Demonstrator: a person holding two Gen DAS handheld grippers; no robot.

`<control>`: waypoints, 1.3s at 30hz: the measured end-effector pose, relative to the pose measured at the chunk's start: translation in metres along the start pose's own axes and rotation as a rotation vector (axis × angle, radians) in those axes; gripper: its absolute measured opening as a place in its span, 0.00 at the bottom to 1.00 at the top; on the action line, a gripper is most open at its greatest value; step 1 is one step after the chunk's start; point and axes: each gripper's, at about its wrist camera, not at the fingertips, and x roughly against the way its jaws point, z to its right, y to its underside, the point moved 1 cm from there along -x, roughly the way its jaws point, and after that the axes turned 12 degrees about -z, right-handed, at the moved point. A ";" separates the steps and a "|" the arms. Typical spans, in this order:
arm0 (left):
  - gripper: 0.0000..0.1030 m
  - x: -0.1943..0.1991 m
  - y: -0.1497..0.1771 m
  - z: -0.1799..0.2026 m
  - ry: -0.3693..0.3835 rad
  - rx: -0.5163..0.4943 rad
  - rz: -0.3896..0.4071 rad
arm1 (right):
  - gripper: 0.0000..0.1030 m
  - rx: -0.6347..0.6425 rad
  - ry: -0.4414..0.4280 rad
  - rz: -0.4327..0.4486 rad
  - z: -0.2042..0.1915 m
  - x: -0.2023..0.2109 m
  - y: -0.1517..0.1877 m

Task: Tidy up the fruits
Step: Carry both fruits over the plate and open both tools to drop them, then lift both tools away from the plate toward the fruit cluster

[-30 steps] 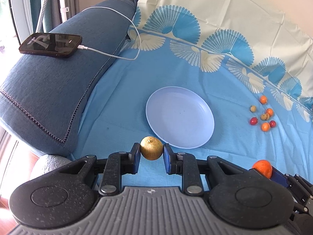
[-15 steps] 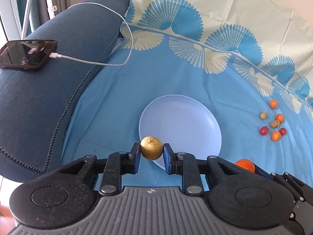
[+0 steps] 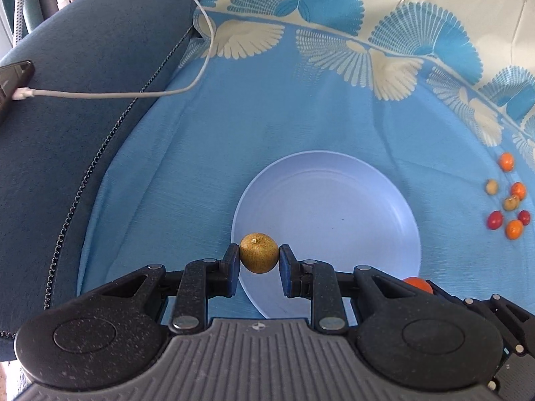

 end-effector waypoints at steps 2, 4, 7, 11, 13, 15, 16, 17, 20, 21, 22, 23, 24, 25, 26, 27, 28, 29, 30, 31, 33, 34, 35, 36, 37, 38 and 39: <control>0.26 -0.009 -0.004 -0.001 -0.017 0.001 -0.013 | 0.37 0.008 0.001 -0.015 0.000 -0.008 -0.001; 0.27 -0.015 -0.007 -0.003 -0.028 -0.001 -0.023 | 0.37 0.015 0.006 -0.024 0.000 -0.015 -0.003; 0.56 -0.017 -0.011 -0.003 -0.031 -0.011 -0.029 | 0.38 0.018 -0.004 -0.032 0.000 -0.022 -0.007; 1.00 0.004 -0.008 -0.009 -0.019 0.014 0.060 | 0.68 0.003 -0.030 -0.002 0.002 -0.018 -0.015; 1.00 0.015 -0.005 -0.010 -0.025 0.003 0.058 | 0.80 -0.006 -0.017 0.030 0.003 -0.008 -0.016; 1.00 0.026 0.004 -0.013 -0.020 0.002 0.062 | 0.84 -0.008 -0.010 0.044 0.003 0.004 -0.013; 1.00 0.033 0.010 -0.014 -0.016 0.005 0.064 | 0.85 -0.012 -0.010 0.044 0.003 0.010 -0.011; 1.00 0.038 0.017 -0.015 -0.012 0.005 0.062 | 0.87 -0.022 -0.011 0.046 0.003 0.019 -0.007; 1.00 0.056 0.041 -0.018 0.001 -0.002 0.060 | 0.90 -0.048 -0.017 0.054 0.002 0.042 0.007; 1.00 0.062 0.049 -0.020 0.003 -0.001 0.062 | 0.91 -0.055 -0.018 0.057 0.000 0.051 0.013; 1.00 0.067 0.057 -0.021 0.004 0.000 0.064 | 0.92 -0.058 -0.019 0.062 -0.001 0.059 0.019; 1.00 0.073 0.065 -0.023 0.005 0.004 0.066 | 0.93 -0.061 -0.017 0.072 -0.003 0.068 0.026; 1.00 0.078 0.072 -0.025 0.008 0.010 0.069 | 0.93 -0.065 -0.013 0.080 -0.004 0.074 0.031; 1.00 0.084 0.078 -0.027 0.013 0.016 0.072 | 0.94 -0.070 -0.007 0.091 -0.005 0.082 0.038; 1.00 0.090 0.085 -0.029 0.018 0.023 0.078 | 0.95 -0.077 -0.005 0.101 -0.007 0.090 0.043; 1.00 0.095 0.090 -0.031 0.021 0.030 0.085 | 0.95 -0.084 -0.006 0.108 -0.008 0.096 0.048; 1.00 0.102 0.096 -0.033 0.023 0.035 0.092 | 0.96 -0.089 -0.010 0.115 -0.010 0.103 0.052; 1.00 0.107 0.101 -0.034 0.024 0.039 0.102 | 0.96 -0.090 -0.013 0.120 -0.012 0.107 0.056; 1.00 0.112 0.106 -0.035 0.024 0.042 0.115 | 0.96 -0.088 -0.014 0.127 -0.014 0.113 0.060; 1.00 0.117 0.110 -0.035 0.021 0.040 0.126 | 0.97 -0.082 -0.012 0.137 -0.016 0.119 0.064; 1.00 0.125 0.117 -0.035 0.015 0.036 0.142 | 0.97 -0.074 -0.008 0.153 -0.019 0.127 0.070; 1.00 0.129 0.121 -0.035 0.014 0.037 0.150 | 0.97 -0.072 -0.005 0.161 -0.021 0.132 0.074; 1.00 0.132 0.124 -0.036 0.014 0.037 0.155 | 0.97 -0.072 -0.004 0.166 -0.022 0.137 0.077; 1.00 0.134 0.127 -0.036 0.014 0.039 0.158 | 0.97 -0.072 -0.004 0.171 -0.023 0.140 0.079; 1.00 0.137 0.130 -0.036 0.017 0.041 0.162 | 0.97 -0.072 -0.002 0.176 -0.024 0.143 0.080; 1.00 0.140 0.132 -0.036 0.019 0.042 0.168 | 0.97 -0.071 0.000 0.183 -0.025 0.147 0.082; 1.00 0.142 0.134 -0.036 0.018 0.040 0.172 | 0.97 -0.069 0.002 0.191 -0.025 0.150 0.084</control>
